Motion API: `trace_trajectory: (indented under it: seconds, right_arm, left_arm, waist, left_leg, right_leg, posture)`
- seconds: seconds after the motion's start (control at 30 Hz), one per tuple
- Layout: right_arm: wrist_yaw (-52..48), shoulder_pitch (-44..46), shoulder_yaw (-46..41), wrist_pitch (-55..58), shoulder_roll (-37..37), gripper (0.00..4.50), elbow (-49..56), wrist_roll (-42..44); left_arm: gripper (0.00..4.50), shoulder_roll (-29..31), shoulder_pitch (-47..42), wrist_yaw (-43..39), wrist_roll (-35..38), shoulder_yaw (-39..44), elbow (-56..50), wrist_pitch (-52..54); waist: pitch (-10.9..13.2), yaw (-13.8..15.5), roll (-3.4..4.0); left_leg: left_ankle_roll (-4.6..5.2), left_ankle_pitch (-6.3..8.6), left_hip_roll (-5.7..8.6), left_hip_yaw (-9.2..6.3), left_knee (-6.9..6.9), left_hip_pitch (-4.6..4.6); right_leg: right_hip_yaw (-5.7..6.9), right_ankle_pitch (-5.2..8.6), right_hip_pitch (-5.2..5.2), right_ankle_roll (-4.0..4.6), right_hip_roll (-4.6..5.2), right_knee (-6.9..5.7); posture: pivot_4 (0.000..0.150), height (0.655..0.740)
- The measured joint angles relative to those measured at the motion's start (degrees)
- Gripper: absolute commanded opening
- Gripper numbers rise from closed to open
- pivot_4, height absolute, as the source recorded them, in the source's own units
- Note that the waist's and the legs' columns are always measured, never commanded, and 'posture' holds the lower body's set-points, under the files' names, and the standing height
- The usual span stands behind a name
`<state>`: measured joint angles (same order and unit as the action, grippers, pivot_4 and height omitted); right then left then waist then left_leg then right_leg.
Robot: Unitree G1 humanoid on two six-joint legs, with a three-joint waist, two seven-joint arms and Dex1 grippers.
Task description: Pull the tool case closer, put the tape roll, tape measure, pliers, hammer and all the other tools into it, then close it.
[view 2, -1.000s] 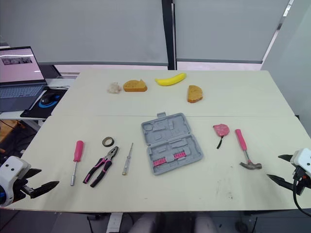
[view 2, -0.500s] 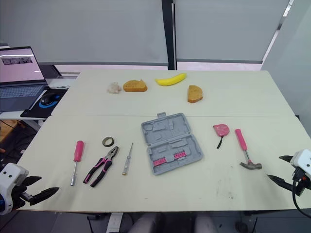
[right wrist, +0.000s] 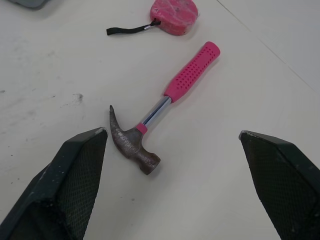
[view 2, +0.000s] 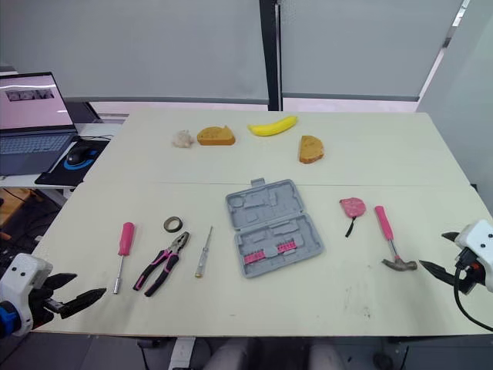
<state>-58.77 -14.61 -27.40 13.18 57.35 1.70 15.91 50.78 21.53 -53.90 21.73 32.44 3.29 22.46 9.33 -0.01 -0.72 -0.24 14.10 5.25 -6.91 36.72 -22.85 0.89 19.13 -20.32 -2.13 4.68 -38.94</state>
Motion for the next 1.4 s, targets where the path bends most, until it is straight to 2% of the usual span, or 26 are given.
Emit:
trace_trajectory:
  seconds: [0.03, 0.1, 0.2, 0.27, 0.4, 0.47, 0.57, 0.67, 1.0, 1.2, 1.4]
  right_arm:
    - [-0.24, -0.08, -0.08, 0.73, 0.0, 4.5, 0.29, 0.46]
    - [-0.96, 0.28, 0.0, 1.92, 0.0, 4.1, 2.36, 1.29]
    - [-0.89, 3.42, 2.06, 3.22, -0.04, 3.15, 6.37, 2.32]
    - [0.14, 8.68, 5.63, 5.15, -1.28, 2.52, 8.3, 3.14]
    - [1.37, 15.82, 11.49, 6.94, -2.88, 1.59, 9.89, 3.39]
    - [1.7, 19.65, 14.88, 7.73, -4.17, 1.14, 9.11, 2.74]
    - [2.14, 28.85, 24.16, 7.08, -8.6, 0.53, 6.46, -1.06]
    - [2.99, 35.15, 31.07, 6.09, -11.28, 0.01, 2.7, -5.66]
    - [7.85, 51.58, 45.48, 6.23, -23.06, 0.01, -16.7, -19.35]
    - [8.23, 57.77, 48.16, -0.59, -27.11, 0.01, -32.92, -23.64]
    - [9.95, 64.83, 48.48, -6.9, -31.69, 0.01, -47.86, -25.96]
  left_arm:
    - [4.06, -0.42, 0.64, 0.0, 0.32, 0.51, -1.03, 0.58]
    - [3.51, -1.33, 1.02, -0.36, 1.63, 0.47, -4.44, 2.16]
    - [2.5, -2.17, -1.13, 0.24, 3.34, -1.18, -9.31, 4.64]
    - [1.85, -3.21, -5.01, 2.17, 3.45, -3.82, -12.29, 6.34]
    - [0.52, -4.93, -9.96, 4.91, 3.72, -9.32, -17.39, 8.53]
    - [0.0, -6.58, -13.16, 7.53, 3.12, -12.0, -17.3, 10.33]
    - [0.0, -10.75, -21.62, 10.2, 1.53, -20.87, -16.84, 12.28]
    - [0.0, -11.75, -26.12, 10.81, -0.99, -26.92, -13.56, 12.02]
    - [0.0, -16.54, -36.04, 11.81, -9.69, -37.64, 0.67, 6.83]
    - [0.0, -18.21, -39.91, 12.01, -11.88, -38.89, 6.42, 4.63]
    - [0.0, -19.05, -40.76, 11.58, -13.05, -39.62, 7.55, 3.55]
  waist:
    - [0.01, 0.01, 0.01]
    - [0.01, 0.02, 0.01]
    - [0.02, 0.04, 0.02]
    - [0.03, 0.04, 0.02]
    - [0.04, 0.02, -0.01]
    - [0.04, -0.02, -0.02]
    - [0.06, -0.1, -0.03]
    - [0.07, -0.31, -0.06]
    - [0.08, -0.46, -0.07]
    - [0.08, -0.74, -0.07]
    - [0.08, -1.93, -0.07]
  left_leg:
    - [0.01, 0.01, 0.0, 0.01, 0.0, 0.0]
    - [0.01, 0.01, 0.0, 0.01, 0.0, -0.01]
    - [-0.01, -0.01, -0.02, 0.0, 0.07, 0.02]
    - [-0.01, -0.03, -0.03, 0.0, 0.17, 0.05]
    - [0.03, -0.04, 0.05, 0.06, 0.22, 0.0]
    - [0.05, -0.02, 0.06, 0.07, 0.17, 0.0]
    - [0.0, -0.05, 0.05, 0.05, 0.15, -0.01]
    - [-0.07, -0.09, 0.07, 0.07, 0.14, -0.01]
    - [-0.34, -0.25, 0.11, 0.08, 0.2, -0.05]
    - [-0.39, -0.29, 0.11, 0.07, 0.2, -0.05]
    - [-0.44, -0.31, 0.09, 0.07, 0.2, -0.03]
  right_leg:
    - [0.0, 0.0, 0.0, 0.0, 0.01, 0.0]
    - [0.01, 0.0, 0.0, 0.0, 0.01, 0.0]
    - [0.01, -0.01, 0.03, -0.01, 0.0, -0.01]
    - [0.0, -0.07, 0.07, -0.12, -0.02, -0.01]
    - [-0.14, -0.14, 0.03, -0.22, -0.01, 0.03]
    - [-0.14, -0.16, 0.01, -0.23, -0.01, 0.02]
    - [-0.11, -0.17, 0.0, -0.24, -0.06, -0.05]
    - [-0.16, -0.17, -0.03, -0.24, -0.09, -0.04]
    - [-0.22, -0.17, -0.14, -0.24, -0.1, -0.07]
    - [-0.23, -0.18, -0.18, -0.23, -0.14, -0.12]
    - [-0.26, -0.18, -0.2, -0.23, -0.18, -0.15]
  posture:
    - [0.15, 0.7361]
    - [0.15, 0.7361]
    - [0.15, 0.7361]
    - [0.15, 0.7361]
    - [0.15, 0.7361]
    - [0.15, 0.7361]
    - [0.15, 0.7361]
    - [0.15, 0.7361]
    - [0.15, 0.7361]
    - [0.15, 0.7361]
    - [0.15, 0.7361]
